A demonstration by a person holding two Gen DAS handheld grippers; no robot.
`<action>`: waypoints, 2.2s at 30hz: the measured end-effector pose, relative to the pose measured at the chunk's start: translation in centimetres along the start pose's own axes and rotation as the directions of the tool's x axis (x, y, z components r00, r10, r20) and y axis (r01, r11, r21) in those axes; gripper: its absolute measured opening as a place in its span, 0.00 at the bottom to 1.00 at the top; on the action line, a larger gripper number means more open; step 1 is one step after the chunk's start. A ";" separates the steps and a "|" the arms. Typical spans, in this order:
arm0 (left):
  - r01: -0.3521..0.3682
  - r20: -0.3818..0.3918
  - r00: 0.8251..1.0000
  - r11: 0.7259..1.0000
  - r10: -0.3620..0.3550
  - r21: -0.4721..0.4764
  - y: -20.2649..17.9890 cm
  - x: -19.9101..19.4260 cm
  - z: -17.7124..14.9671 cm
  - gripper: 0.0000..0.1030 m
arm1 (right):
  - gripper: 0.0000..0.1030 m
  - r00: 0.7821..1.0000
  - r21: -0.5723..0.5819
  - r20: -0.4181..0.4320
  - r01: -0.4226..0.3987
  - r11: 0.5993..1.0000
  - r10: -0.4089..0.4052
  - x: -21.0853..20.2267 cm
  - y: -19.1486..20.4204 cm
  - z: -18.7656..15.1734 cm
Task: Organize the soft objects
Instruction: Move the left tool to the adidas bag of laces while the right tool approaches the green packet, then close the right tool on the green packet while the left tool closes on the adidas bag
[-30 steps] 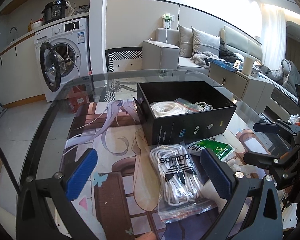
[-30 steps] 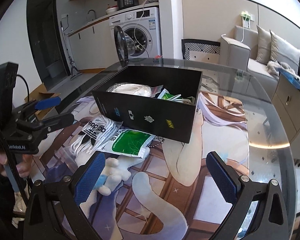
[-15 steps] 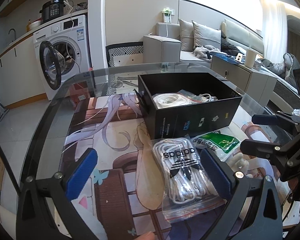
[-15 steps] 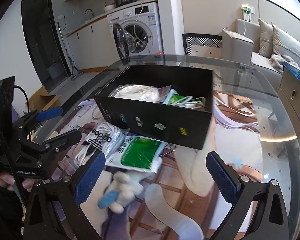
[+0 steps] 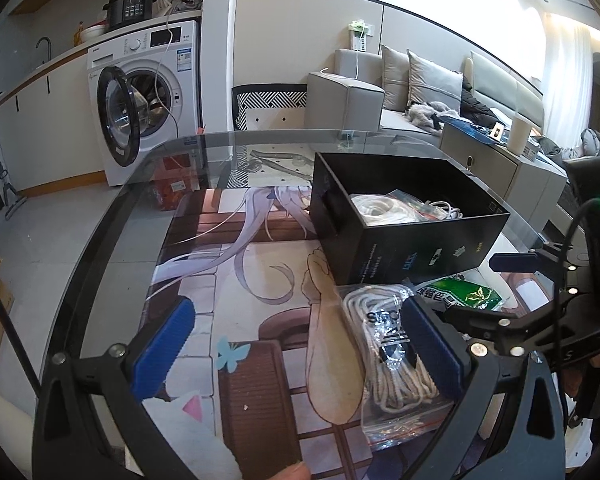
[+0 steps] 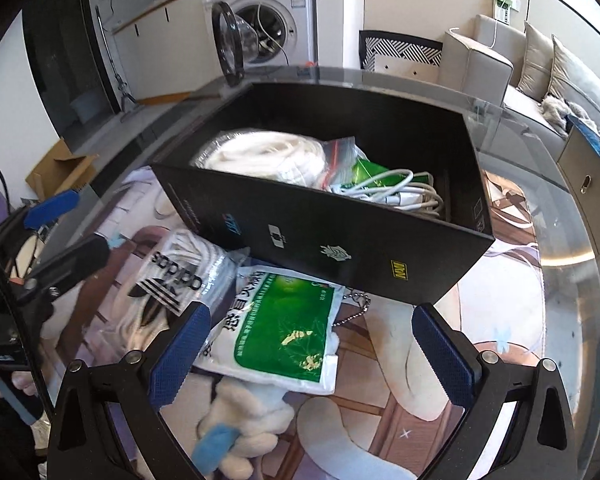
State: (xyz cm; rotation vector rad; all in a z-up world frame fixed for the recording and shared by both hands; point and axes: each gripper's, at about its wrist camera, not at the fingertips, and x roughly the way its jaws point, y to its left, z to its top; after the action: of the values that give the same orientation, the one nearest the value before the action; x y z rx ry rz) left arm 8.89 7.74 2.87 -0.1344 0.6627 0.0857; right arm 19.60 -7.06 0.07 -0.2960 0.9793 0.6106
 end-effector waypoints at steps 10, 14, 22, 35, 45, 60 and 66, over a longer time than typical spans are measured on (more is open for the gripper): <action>0.006 0.001 1.000 1.000 -0.006 0.009 -0.1 0.2 -0.2 1.00 | 0.94 1.000 -0.065 -0.021 0.011 0.998 -0.012 0.6 0.4 -0.3; 0.006 0.001 1.000 1.000 -0.006 0.014 -0.3 0.1 -0.3 1.00 | 0.77 0.999 -0.096 -0.037 -0.027 0.995 0.024 0.8 1.0 -0.4; 0.005 -0.002 1.000 1.000 -0.005 0.012 -0.3 0.2 -0.3 1.00 | 0.59 0.996 -0.106 -0.048 -0.074 0.992 0.069 1.1 1.4 -0.6; 0.012 -0.013 1.000 1.000 -0.012 0.018 -0.7 0.4 -0.5 1.00 | 0.47 0.995 -0.099 0.052 -0.074 0.992 0.080 -2.0 -0.1 -2.2; 0.042 -0.054 0.998 0.998 -0.040 0.047 -2.4 1.1 -0.9 1.00 | 0.47 0.972 -0.034 0.205 -0.109 0.993 0.114 -6.4 -3.3 -3.6; 0.031 -0.148 0.989 0.997 -0.021 0.066 -5.1 3.0 -1.0 1.00 | 0.47 0.953 -0.015 0.285 -0.099 0.995 0.099 -8.7 -4.6 -3.9; 0.021 -0.168 0.986 0.996 -0.007 0.082 -5.6 3.6 -0.7 1.00 | 0.47 0.952 -0.013 0.289 -0.097 0.995 0.097 -8.9 -4.7 -4.0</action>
State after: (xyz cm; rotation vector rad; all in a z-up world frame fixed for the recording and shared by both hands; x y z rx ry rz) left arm 11.93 2.18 0.64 -0.0656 0.8322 0.0334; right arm 16.03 -15.84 5.26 -0.1520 0.7140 0.7207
